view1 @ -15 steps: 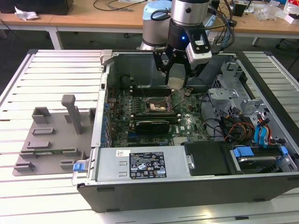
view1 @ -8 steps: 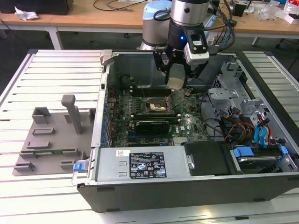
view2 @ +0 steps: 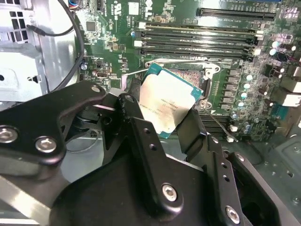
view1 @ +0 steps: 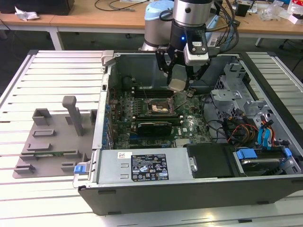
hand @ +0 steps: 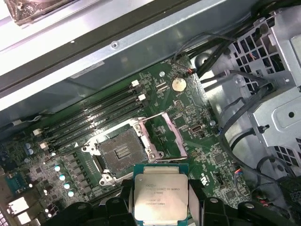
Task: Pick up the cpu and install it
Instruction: 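Place the cpu into insertion slot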
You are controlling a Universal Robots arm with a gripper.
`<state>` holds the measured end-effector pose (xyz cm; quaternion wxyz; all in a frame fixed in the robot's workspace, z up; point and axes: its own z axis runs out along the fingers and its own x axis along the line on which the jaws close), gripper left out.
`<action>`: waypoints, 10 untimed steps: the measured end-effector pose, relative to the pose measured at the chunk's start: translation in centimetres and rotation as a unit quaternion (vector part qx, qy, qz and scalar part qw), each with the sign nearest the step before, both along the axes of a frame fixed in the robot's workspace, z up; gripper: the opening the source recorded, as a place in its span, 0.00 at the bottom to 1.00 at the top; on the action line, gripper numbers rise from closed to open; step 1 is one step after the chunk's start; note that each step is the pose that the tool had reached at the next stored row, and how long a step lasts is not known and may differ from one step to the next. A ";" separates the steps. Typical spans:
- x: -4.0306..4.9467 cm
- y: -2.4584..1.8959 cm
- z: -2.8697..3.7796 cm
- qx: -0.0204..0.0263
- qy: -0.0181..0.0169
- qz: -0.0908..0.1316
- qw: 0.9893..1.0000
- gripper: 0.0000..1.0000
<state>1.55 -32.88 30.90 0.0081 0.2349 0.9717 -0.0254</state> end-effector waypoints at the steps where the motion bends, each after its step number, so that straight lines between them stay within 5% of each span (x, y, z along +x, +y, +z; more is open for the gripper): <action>1: 0.00 0.00 -0.01 0.000 0.000 -0.002 1.000 0.55; 10: 0.00 0.00 -0.05 -0.002 0.000 -0.019 1.000 0.55</action>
